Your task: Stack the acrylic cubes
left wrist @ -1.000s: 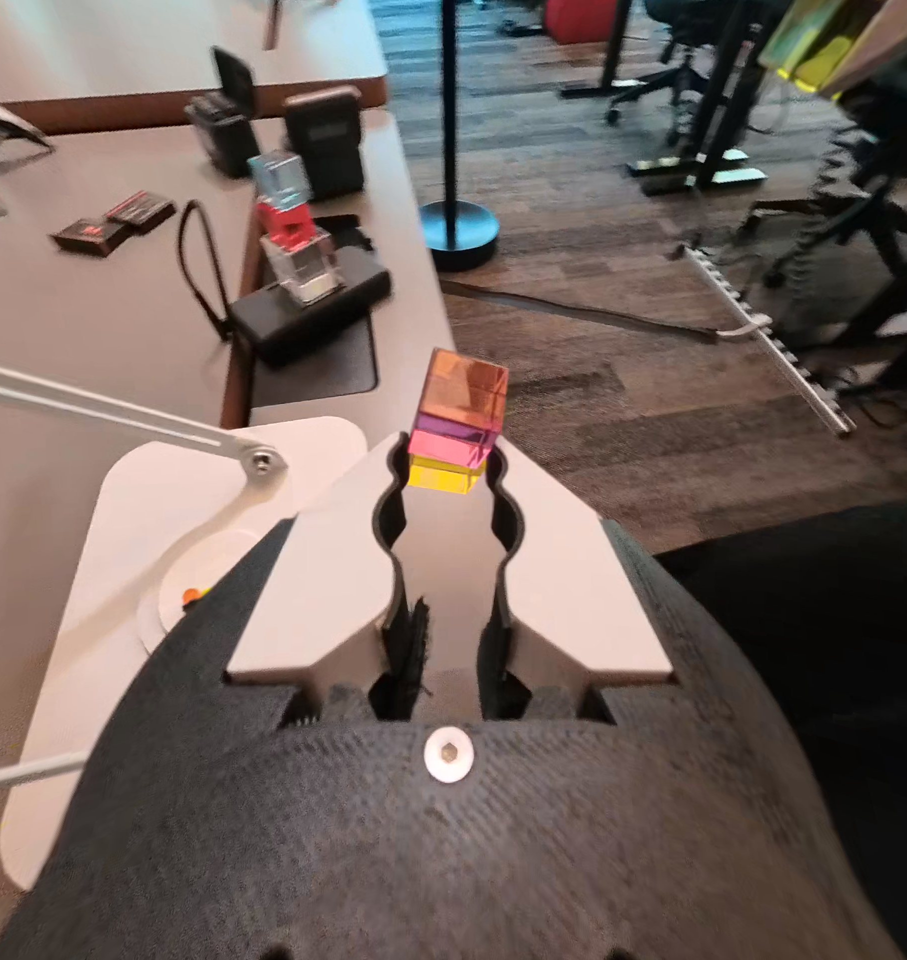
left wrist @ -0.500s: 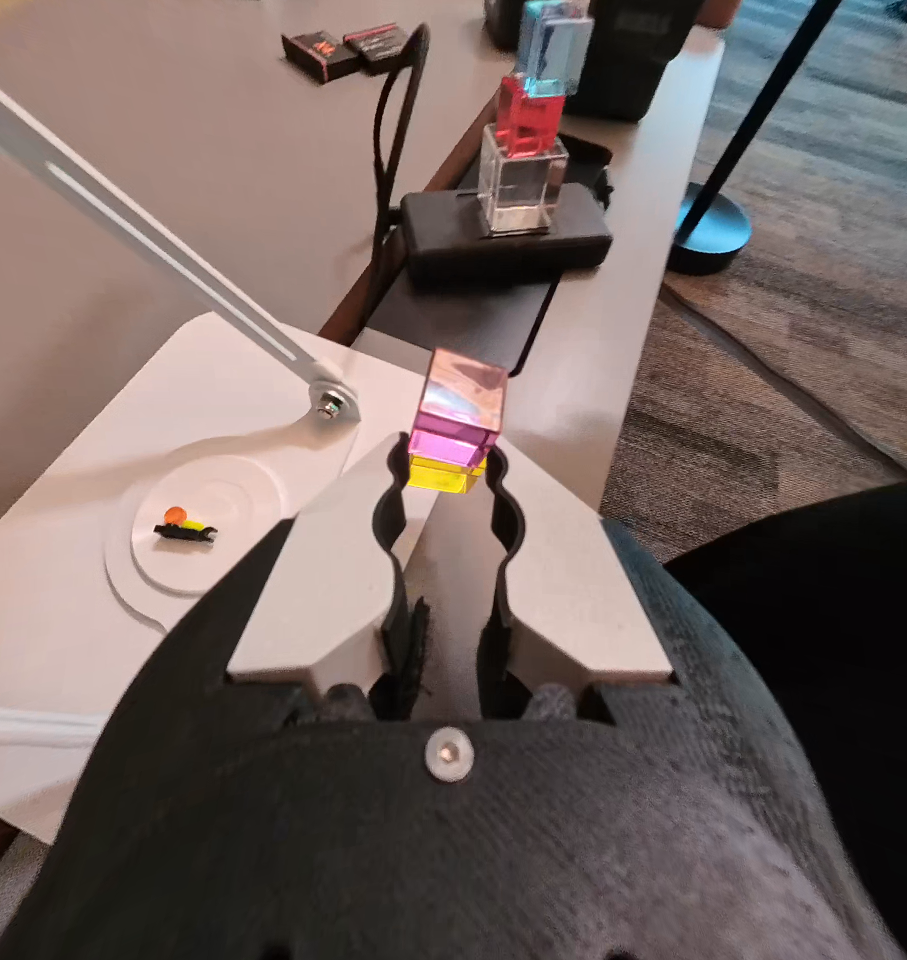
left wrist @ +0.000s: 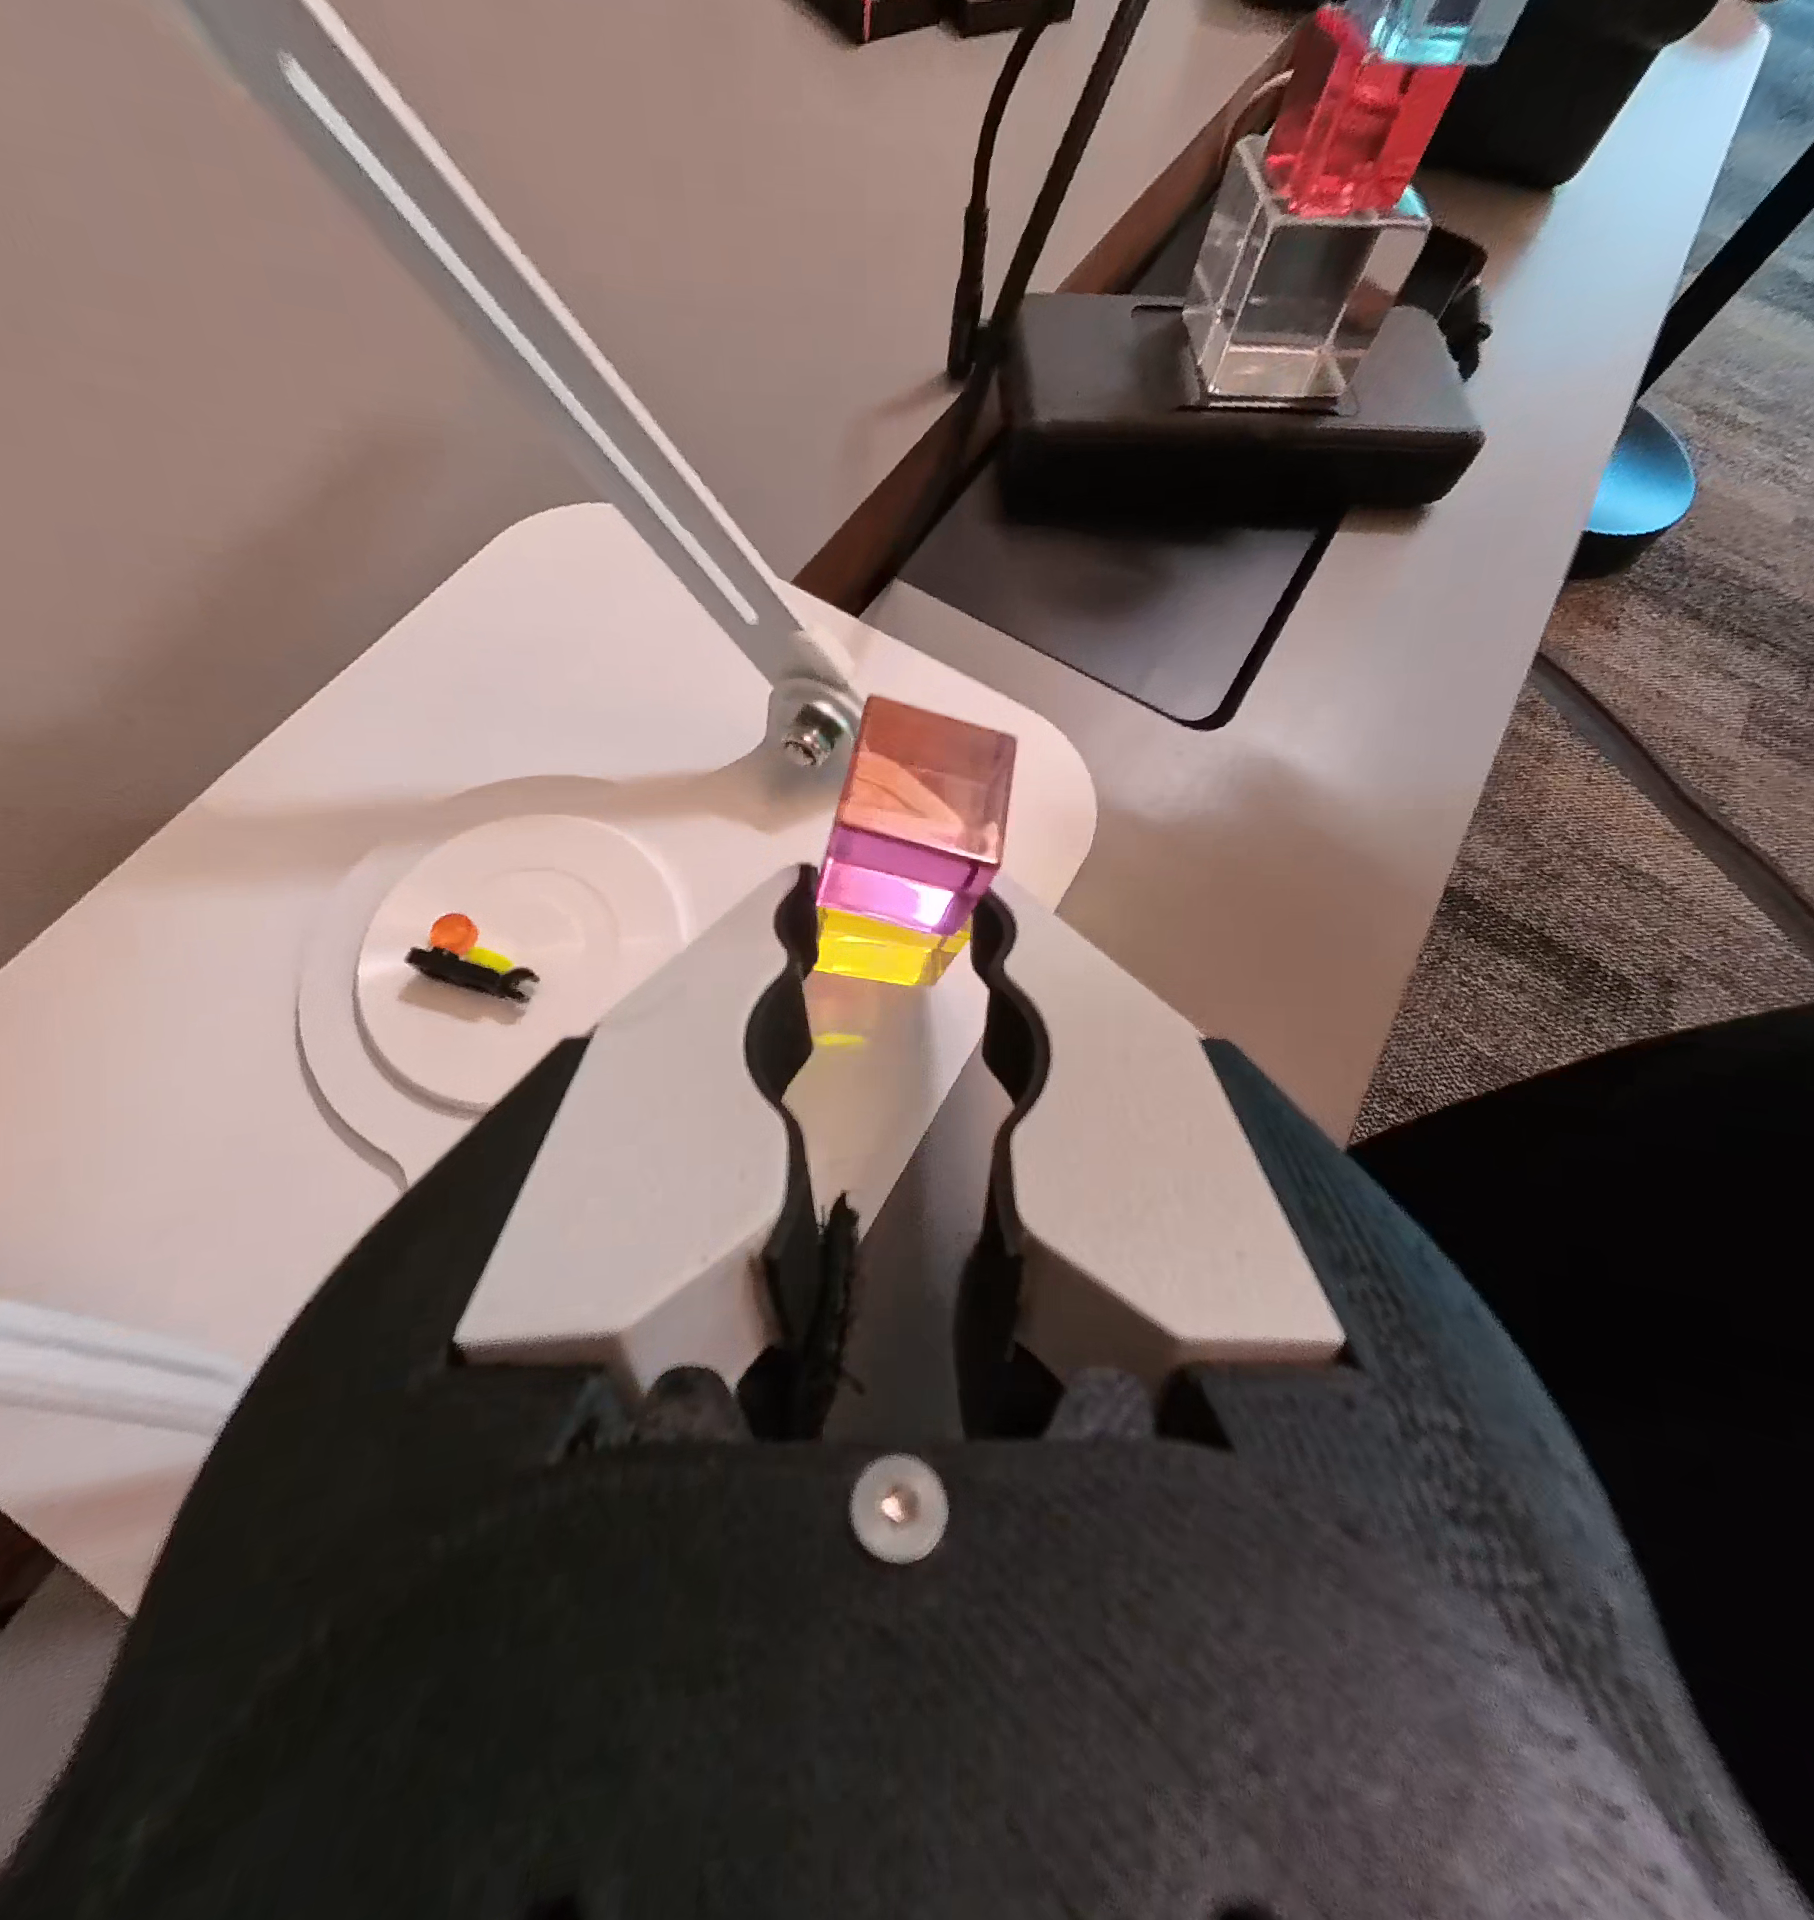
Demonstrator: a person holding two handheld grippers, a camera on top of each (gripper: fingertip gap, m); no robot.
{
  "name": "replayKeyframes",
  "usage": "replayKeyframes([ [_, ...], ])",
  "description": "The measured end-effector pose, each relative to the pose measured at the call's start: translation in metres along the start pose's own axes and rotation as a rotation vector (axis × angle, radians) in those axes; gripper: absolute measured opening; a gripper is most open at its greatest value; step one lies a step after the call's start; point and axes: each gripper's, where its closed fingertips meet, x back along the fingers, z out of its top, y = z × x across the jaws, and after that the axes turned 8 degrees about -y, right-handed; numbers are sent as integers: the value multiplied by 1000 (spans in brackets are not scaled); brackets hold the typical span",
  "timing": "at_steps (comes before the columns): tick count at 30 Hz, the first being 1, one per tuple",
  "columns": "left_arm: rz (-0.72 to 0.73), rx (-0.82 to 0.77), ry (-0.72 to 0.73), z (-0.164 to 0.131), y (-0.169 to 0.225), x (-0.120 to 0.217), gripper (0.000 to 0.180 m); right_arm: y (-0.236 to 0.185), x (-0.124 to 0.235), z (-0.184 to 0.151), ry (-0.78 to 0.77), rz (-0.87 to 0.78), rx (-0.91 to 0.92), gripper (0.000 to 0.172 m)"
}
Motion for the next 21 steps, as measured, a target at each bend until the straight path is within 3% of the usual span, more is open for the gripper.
replayKeyframes([
  [11,-26,17,-3,-4,1,-11,28,39,-7,-4,-68,-9,-46,26],
  [21,-36,0,-6,-1,3,-14,28,49,-41,0,-160,63,-37,26],
])
